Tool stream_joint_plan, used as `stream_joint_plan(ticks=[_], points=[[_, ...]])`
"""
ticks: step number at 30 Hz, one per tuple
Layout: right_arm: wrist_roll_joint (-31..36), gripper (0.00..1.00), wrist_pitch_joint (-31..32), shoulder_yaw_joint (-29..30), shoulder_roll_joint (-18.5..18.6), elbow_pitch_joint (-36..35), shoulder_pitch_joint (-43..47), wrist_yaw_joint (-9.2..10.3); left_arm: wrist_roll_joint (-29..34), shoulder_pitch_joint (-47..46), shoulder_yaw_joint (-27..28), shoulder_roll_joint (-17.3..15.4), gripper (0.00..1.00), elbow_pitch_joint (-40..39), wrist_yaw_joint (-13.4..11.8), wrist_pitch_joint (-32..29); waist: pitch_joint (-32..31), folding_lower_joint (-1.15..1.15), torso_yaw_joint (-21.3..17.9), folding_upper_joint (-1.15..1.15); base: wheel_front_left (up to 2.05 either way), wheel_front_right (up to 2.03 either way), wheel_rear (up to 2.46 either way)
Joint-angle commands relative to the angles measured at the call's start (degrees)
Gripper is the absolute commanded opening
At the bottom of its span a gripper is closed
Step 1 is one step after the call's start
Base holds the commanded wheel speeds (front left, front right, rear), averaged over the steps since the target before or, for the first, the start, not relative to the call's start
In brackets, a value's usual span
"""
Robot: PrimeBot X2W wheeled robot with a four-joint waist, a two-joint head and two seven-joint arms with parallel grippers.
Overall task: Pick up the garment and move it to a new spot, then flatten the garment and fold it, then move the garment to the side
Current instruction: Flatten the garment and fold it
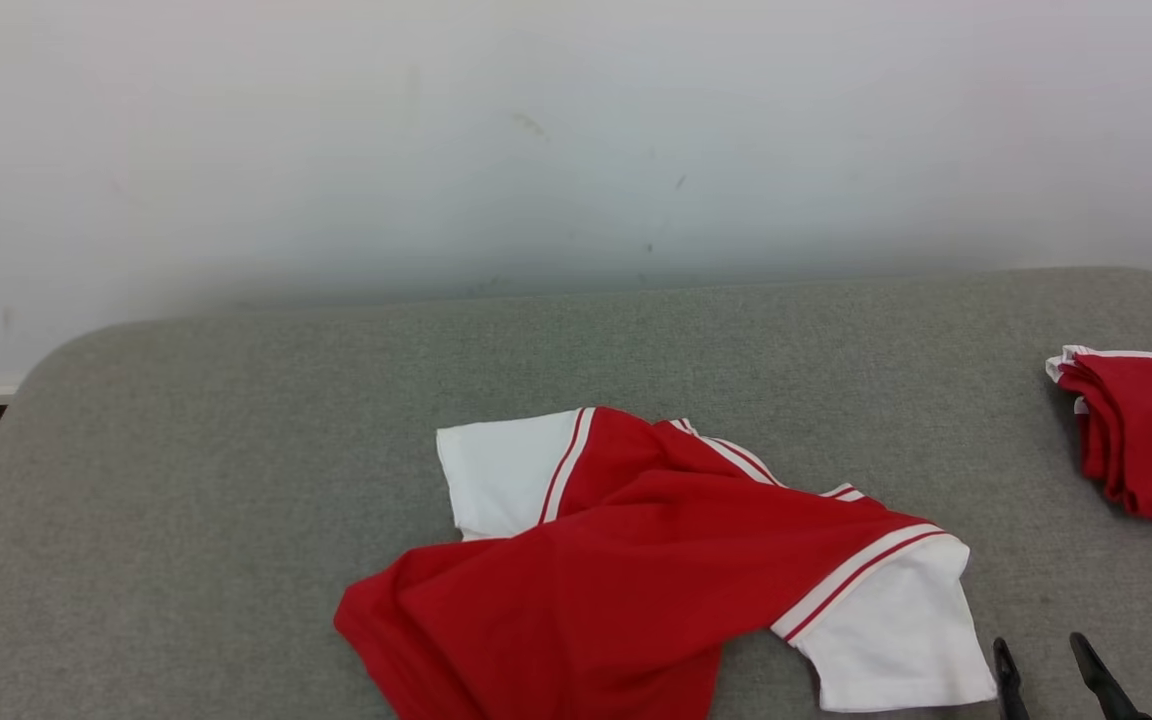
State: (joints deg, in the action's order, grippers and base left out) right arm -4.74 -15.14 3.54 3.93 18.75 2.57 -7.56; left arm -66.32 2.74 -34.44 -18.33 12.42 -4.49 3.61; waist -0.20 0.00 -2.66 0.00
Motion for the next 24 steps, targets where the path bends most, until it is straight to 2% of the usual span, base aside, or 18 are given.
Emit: stream_joint_plan(ticks=[1, 5, 12, 13, 14, 15, 24], points=[[0.04, 1.0, 0.03, 0.03, 0.43, 0.08, -0.16, 0.16, -1.44, -0.7, 0.06, 0.58, 1.0, 1.13, 1.48, -0.21, 0.29, 0.0, -0.38, 0.0, 0.0, 0.0, 0.0], [0.01, 1.0, 0.03, 0.03, 0.56, 0.01, -0.58, 0.16, -1.35, -2.41, -0.49, 2.06, 1.0, 4.05, 4.18, -0.2, 0.79, 0.0, -0.75, 0.0, 0.0, 0.0, 0.0], [0.29, 1.0, 0.03, -0.02, 0.78, -0.08, -1.19, 0.16, -0.85, -7.35, -0.57, 4.62, 1.0, 11.66, 6.45, 0.61, 1.74, 0.0, -0.96, 0.0, 0.0, 0.0, 0.0], [0.34, 1.0, 0.03, -0.09, 0.8, -0.04, -1.27, 0.16, -0.82, -8.2, -0.44, 4.96, 0.89, 12.69, 6.78, 0.95, 1.83, 0.0, -1.03, 0.0, 0.0, 0.0, 0.0], [0.39, 1.0, 0.03, -0.14, 0.8, 0.0, -1.32, 0.16, -0.84, -9.01, -0.14, 5.32, 0.36, 13.78, 7.08, 1.23, 1.91, 0.0, -1.08, 0.0, 0.0, 0.0, 0.0], [0.43, 1.0, 0.03, -0.2, 0.82, 0.06, -1.38, 0.16, -0.69, -9.85, -0.17, 5.59, 0.0, 14.61, 7.52, 1.54, 1.98, 0.0, -1.14, 0.0, 0.0, 0.0, 0.0], [0.39, 1.0, 0.03, -0.46, 0.78, 0.22, -1.95, 0.16, 0.65, -17.07, 0.78, 5.83, 0.0, 20.96, 9.25, 3.52, 2.26, 0.0, -1.52, 0.0, 0.0, 0.0, 0.0]])
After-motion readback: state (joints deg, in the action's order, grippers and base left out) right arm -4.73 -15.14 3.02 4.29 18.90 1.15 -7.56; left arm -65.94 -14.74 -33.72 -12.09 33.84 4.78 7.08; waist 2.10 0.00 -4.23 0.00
